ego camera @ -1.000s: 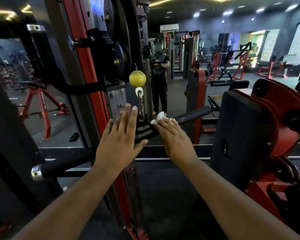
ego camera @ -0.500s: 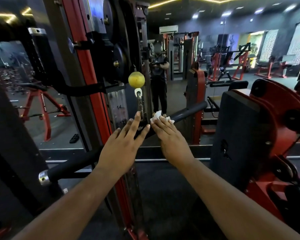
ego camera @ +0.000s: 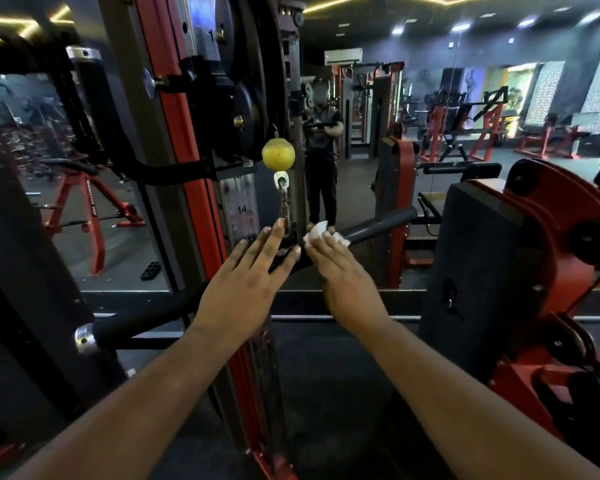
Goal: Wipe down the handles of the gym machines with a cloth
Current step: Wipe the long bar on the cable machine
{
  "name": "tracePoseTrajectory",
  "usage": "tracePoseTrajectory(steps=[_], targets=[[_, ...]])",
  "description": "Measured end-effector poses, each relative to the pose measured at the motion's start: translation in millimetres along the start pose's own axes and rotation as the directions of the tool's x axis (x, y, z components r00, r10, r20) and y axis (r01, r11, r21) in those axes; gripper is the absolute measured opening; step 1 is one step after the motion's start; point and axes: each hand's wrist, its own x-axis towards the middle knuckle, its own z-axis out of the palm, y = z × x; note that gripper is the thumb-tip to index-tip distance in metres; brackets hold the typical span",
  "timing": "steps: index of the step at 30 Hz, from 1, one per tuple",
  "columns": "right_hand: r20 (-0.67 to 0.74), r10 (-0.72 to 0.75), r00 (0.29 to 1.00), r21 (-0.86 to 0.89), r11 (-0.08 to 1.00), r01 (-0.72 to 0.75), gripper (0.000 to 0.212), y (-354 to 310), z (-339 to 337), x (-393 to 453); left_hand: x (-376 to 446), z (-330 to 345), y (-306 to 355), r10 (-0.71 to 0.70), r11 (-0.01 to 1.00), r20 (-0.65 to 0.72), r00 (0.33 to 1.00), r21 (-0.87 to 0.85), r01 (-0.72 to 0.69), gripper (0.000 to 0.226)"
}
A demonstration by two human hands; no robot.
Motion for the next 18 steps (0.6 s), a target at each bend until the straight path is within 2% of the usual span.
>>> tracePoseTrajectory(steps=[1,3,6,8,11,13,18], targets=[[0.023,-0.037,0.999,-0.008,0.999,0.037,0.06,1,2,0,0,0,0,0.003,1.0,-0.002,1.0,0.016,-0.003,0.083],[0.014,-0.021,1.0,-0.01,1.0,0.021,0.063,16,-1,1,-1,0,-1,0.01,0.999,-0.007,1.0,0.042,-0.009,0.083],[-0.036,0.138,0.99,-0.049,0.989,-0.14,0.068,55,-16,5,-3,0,-2,0.01,0.999,0.011,1.0,0.048,-0.01,0.088],[-0.052,0.27,0.961,-0.082,0.958,-0.273,0.059,77,-29,10,-7,-1,-1,0.019,0.998,0.036,0.999,0.052,-0.021,0.089],[-0.06,0.355,0.933,-0.023,0.934,-0.356,0.054,71,-34,14,-14,-1,2,0.04,0.998,0.02,0.999,0.055,-0.041,0.083],[-0.035,0.286,0.958,0.024,0.958,-0.285,0.057,44,-28,10,-16,0,5,0.042,0.997,0.012,0.999,0.067,-0.043,0.08],[0.031,-0.011,0.999,0.03,1.0,0.01,0.055,0,-7,0,-18,-2,10,0.058,0.996,0.028,0.998,0.063,-0.06,0.074]])
